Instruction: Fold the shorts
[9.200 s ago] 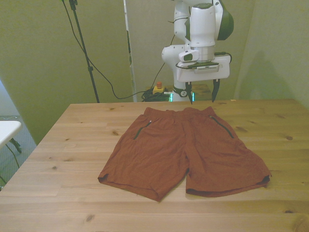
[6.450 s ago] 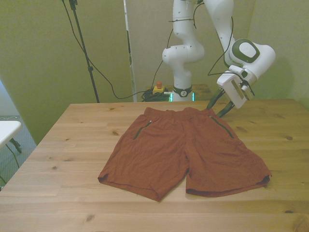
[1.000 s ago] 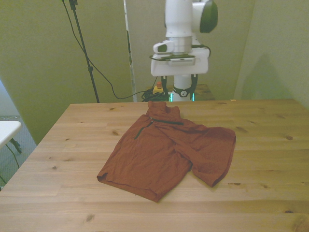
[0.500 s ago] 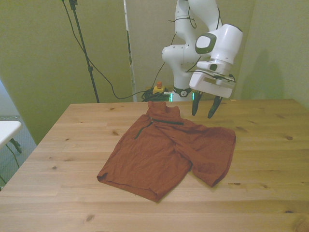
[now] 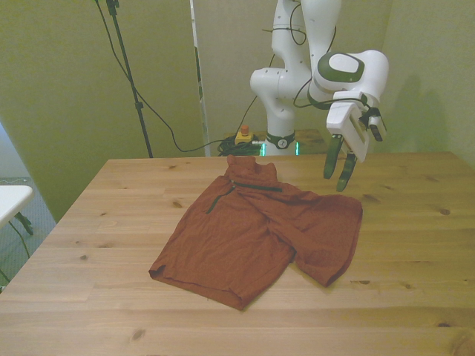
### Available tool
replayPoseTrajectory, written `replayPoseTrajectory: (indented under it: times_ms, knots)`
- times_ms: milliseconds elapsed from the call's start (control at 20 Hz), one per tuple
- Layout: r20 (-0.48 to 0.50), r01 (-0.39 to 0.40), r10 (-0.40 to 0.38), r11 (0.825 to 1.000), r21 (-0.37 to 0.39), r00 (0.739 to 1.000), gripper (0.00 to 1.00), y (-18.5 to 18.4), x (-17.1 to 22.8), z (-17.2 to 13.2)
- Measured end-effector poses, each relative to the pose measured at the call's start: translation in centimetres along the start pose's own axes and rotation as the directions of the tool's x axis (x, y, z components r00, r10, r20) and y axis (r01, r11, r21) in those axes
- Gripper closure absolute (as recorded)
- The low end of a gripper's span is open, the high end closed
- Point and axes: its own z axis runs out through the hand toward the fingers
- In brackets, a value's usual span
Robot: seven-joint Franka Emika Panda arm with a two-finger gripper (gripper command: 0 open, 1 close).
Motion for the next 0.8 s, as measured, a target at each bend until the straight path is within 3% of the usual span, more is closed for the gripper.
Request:
replayPoseTrajectory:
  times_ms: [200, 800]
  knots:
    - [0.035, -0.001, 0.000, 1.000, 0.030, 0.999, 0.00, -1.4, -1.3, 1.9]
    - [0.053, -0.010, 0.008, 0.999, 0.035, 0.999, 0.00, -1.8, -1.5, 2.6]
